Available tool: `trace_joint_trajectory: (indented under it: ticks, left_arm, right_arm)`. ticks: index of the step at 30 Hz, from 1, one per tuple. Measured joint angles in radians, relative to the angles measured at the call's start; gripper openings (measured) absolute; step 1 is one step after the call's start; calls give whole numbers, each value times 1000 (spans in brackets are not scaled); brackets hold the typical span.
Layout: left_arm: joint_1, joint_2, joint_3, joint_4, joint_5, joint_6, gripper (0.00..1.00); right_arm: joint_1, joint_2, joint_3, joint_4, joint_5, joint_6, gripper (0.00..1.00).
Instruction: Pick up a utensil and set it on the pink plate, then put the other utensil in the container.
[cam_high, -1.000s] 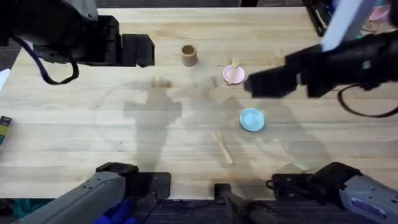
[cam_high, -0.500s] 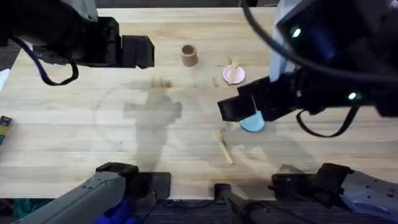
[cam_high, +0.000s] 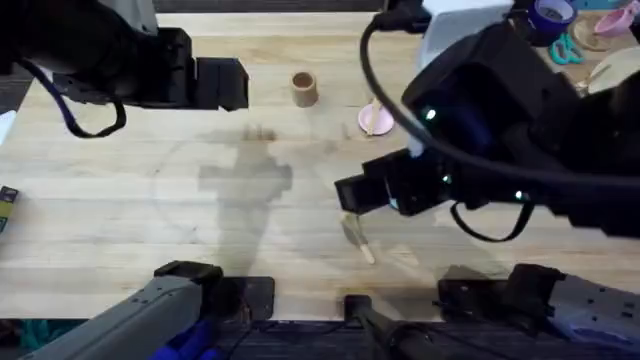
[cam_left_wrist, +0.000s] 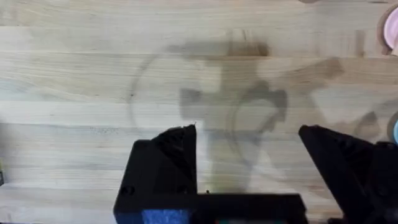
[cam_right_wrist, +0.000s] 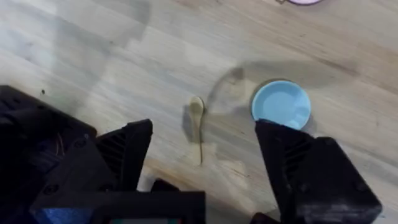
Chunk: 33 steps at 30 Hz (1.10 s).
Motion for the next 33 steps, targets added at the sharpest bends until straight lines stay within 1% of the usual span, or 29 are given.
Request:
trace_joint_trajectory:
  ticks: [4, 10, 15, 20, 28, 33]
  left_arm:
    - [0, 0, 0, 0, 0, 0, 993]
    - [0, 0, 0, 0, 0, 0, 993]
    - [0, 0, 0, 0, 0, 0, 993]
    - [0, 0, 0, 0, 0, 0, 993]
    - [0, 0, 0, 0, 0, 0, 993]
    - [0, 0, 0, 0, 0, 0, 993]
  right_arm:
    - [41, 2, -26, 2, 24, 42, 996]
    - [46, 24, -82, 39, 48, 122, 996]
    - [53, 25, -117, 81, 55, 147, 995]
    - [95, 34, -144, 111, 55, 154, 996]
    - [163, 147, -155, 140, 55, 157, 996]
    - [187, 218, -159, 188, 54, 157, 996]
